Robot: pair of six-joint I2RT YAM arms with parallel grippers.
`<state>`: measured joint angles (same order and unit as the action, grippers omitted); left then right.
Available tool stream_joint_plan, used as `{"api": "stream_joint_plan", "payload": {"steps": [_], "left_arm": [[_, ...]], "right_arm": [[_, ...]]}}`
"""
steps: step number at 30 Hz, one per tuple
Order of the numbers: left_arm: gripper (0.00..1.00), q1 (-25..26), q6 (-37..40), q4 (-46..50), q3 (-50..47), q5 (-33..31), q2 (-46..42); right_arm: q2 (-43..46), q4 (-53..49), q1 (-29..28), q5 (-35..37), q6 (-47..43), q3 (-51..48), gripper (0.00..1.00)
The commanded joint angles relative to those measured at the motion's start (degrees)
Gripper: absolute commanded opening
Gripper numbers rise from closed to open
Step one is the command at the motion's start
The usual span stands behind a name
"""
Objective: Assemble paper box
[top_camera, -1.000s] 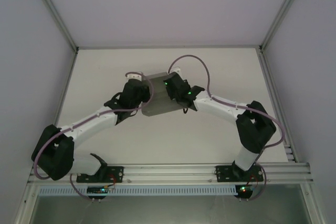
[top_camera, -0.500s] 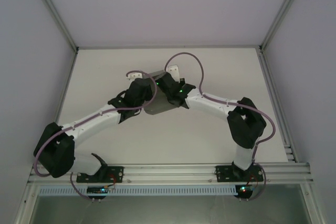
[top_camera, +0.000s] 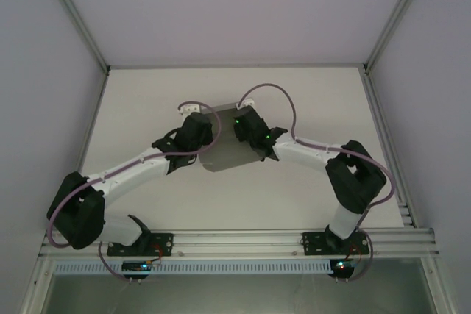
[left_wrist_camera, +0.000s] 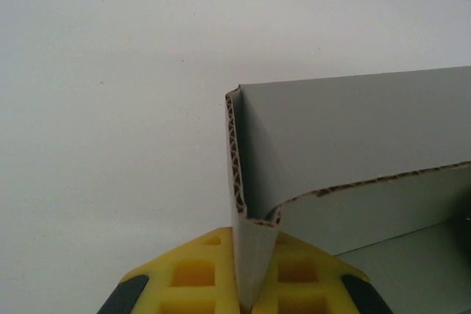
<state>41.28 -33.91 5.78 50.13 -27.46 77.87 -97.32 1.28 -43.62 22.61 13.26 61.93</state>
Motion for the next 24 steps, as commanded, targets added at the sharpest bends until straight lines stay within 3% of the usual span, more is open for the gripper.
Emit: {"api": "stream_joint_plan", "payload": {"steps": [1,6,14,15,18,21,24], "left_arm": [[0.0,-0.45,2.79,-4.22,0.46,-0.57,0.59],[0.0,-1.63,2.9,-4.01,1.65,0.15,3.49],[0.0,-3.44,3.85,-4.95,2.39,3.1,5.46],[0.0,-3.59,4.0,-5.06,2.26,3.45,5.32],[0.0,-4.14,4.62,-5.69,2.03,4.09,5.02],[0.0,-4.47,5.59,-6.21,2.13,5.81,5.1],[0.0,-4.47,7.16,-7.48,1.94,8.44,4.93]], "right_arm": [[0.89,2.4,1.71,-6.15,-6.97,-2.18,0.45],[2.21,3.58,2.83,-13.93,-7.21,-2.6,0.51],[4.99,5.36,3.34,-16.19,-7.75,-2.61,0.68],[5.43,4.87,3.75,-16.56,-7.72,-2.61,0.68],[6.89,1.56,5.48,-19.29,-6.61,-2.53,0.5],[8.17,1.09,6.73,-22.94,-6.65,-4.06,0.42],[7.69,0.26,7.79,-24.16,-6.5,-4.05,0.43]]}}
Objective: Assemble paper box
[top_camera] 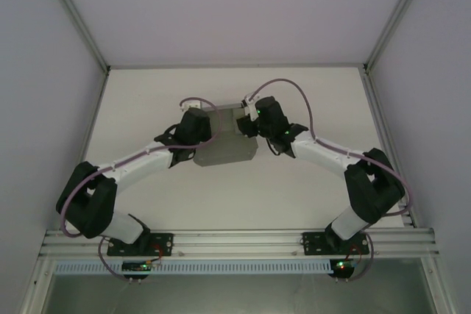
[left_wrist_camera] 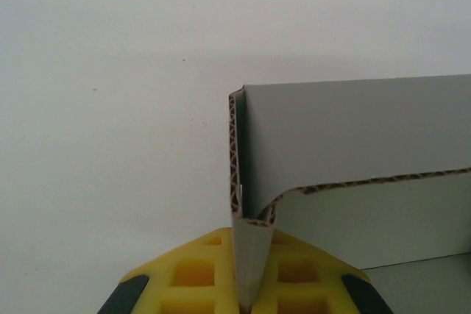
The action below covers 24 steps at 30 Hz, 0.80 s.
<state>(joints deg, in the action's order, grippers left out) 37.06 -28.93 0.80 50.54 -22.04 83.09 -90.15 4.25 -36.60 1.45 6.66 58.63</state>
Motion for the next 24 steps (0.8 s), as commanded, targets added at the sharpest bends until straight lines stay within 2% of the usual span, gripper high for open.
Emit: {"api": "stream_joint_plan", "payload": {"steps": [1,5,6,9,10,14,17,18,21,24], "left_arm": [[0.0,-0.29,2.5,-2.92,1.43,3.73,-0.3],[0.0,0.0,3.8,-3.73,1.4,5.47,-0.22],[0.0,0.11,3.85,-3.8,1.42,5.48,-0.21],[0.0,0.5,3.41,-3.12,1.57,3.67,-0.08],[0.0,0.66,3.26,-2.66,1.69,3.13,-0.2],[0.0,1.34,3.32,-3.02,1.62,3.43,-0.5],[0.0,1.91,2.52,-3.15,1.72,2.84,-0.73],[0.0,1.95,1.86,-2.96,1.99,2.66,-0.74],[0.0,2.01,-0.56,-0.9,3.12,0.69,-0.52],[0.0,1.98,-1.03,-0.05,4.03,-0.57,0.48]], "right_arm": [[0.01,-3.22,0.98,-3.41,0.12,-0.29,0.44],[-2.36,-2.02,1.09,-4.71,1.08,1.22,0.44],[-3.02,-1.97,1.09,-4.75,1.45,1.86,0.41],[-4.36,-2.17,1.09,-0.83,3.93,3.34,0.15],[-4.8,-2.32,1.0,2.08,3.95,3.97,0.13],[-7.32,-4.56,-0.12,10.51,3.91,6.62,0.15],[-10.06,-7.41,-1.41,20.23,3.75,9.07,0.06],[-10.99,-8.91,-2.07,25.42,4.47,10.03,0.03],[-14.24,-18.37,-3.82,40.71,9.44,14.75,0.0],[-16.65,-27.85,-3.57,47.22,16.45,19.19,0.0]]}}
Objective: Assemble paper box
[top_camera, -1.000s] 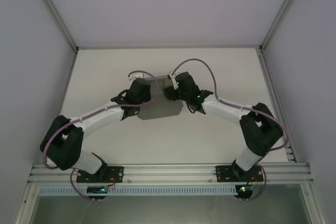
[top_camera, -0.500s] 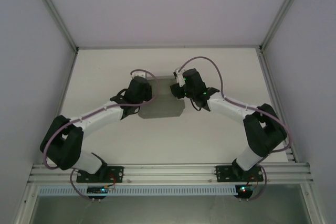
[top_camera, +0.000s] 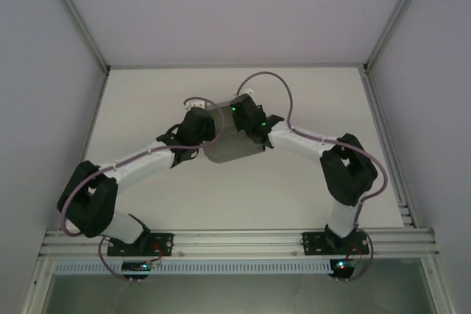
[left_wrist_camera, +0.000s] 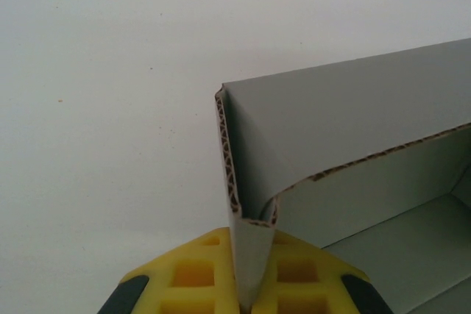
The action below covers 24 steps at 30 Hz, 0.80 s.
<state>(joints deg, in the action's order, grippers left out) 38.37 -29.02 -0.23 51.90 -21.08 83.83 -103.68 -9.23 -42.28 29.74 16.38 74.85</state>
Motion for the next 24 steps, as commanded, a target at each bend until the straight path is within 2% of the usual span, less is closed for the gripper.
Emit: {"api": "stream_joint_plan", "payload": {"steps": [1,4,6,8,9,12,15,17,19,24], "left_arm": [[0.0,0.7,-1.27,1.39,3.17,-2.03,0.2],[0.0,0.73,-2.78,4.53,5.08,-3.86,1.54],[0.0,0.69,-2.92,4.82,5.36,-3.69,1.95],[0.0,0.74,-2.78,4.04,5.09,-2.97,2.11],[0.0,0.69,-2.63,3.37,4.9,-2.44,2.13],[0.0,0.72,-1.9,2.7,4.64,-1.13,2.13],[0.0,0.66,-1.43,2.08,4.38,-0.32,1.86],[0.0,0.68,-1.22,1.43,4.01,0.03,1.59],[0.0,0.69,-1.04,1.02,3.83,0.3,1.51],[0.0,0.72,-0.95,0.84,3.94,0.43,1.56]], "right_arm": [[-3.63,-15.97,2.12,20.11,7.81,3.9,0.0],[-5.16,-18.85,1.99,24.13,9.53,6.12,0.0],[-4.99,-16.39,2.43,21.27,8.2,5.62,0.0],[-3.31,-9.98,3.44,11.35,5.68,2.55,0.01],[-2.01,-5.56,4.39,4.34,4.91,0.19,0.07],[1.54,6.1,7.55,-13.56,4.84,-6.13,0.14],[3.35,12.64,10.13,-24.41,4.96,-10.66,0.18],[3.52,13.33,11.23,-27.91,4.9,-11.11,0.16],[3.5,13.41,11.43,-28.52,4.95,-11.18,0.15],[3.14,14.25,11.23,-28.57,4.03,-11.24,0.0]]}}
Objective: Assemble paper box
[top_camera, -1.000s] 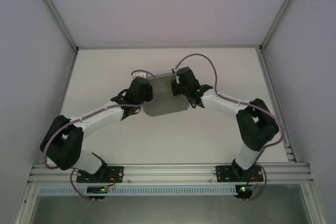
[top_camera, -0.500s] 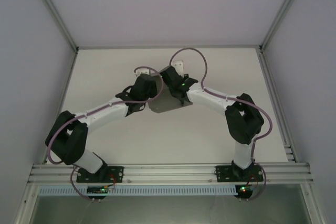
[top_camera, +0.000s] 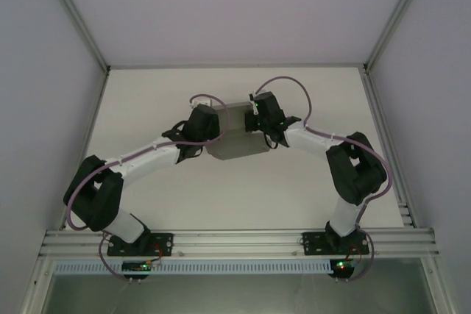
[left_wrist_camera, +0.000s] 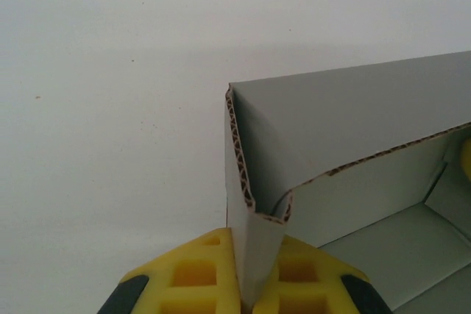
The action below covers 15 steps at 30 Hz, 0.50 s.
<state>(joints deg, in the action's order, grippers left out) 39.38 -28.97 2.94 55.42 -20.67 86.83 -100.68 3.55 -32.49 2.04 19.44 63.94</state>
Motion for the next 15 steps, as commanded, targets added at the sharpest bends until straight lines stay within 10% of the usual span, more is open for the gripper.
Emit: {"api": "stream_joint_plan", "payload": {"steps": [1,8,15], "left_arm": [[0.0,-0.28,-1.0,-2.41,0.4,0.02,-1.44],[0.0,-0.34,-4.6,1.88,1.99,-3.87,-1.23],[0.0,-0.92,-10.63,6.76,4.58,-6.33,1.8]], "right_arm": [[-0.04,1.54,1.41,0.77,0.95,-0.23,0.0],[-5.7,-18.22,-3.35,40.39,4.49,9.81,0.0],[-11.58,-35.6,-3.79,56.92,20.4,18.09,0.0]]}}
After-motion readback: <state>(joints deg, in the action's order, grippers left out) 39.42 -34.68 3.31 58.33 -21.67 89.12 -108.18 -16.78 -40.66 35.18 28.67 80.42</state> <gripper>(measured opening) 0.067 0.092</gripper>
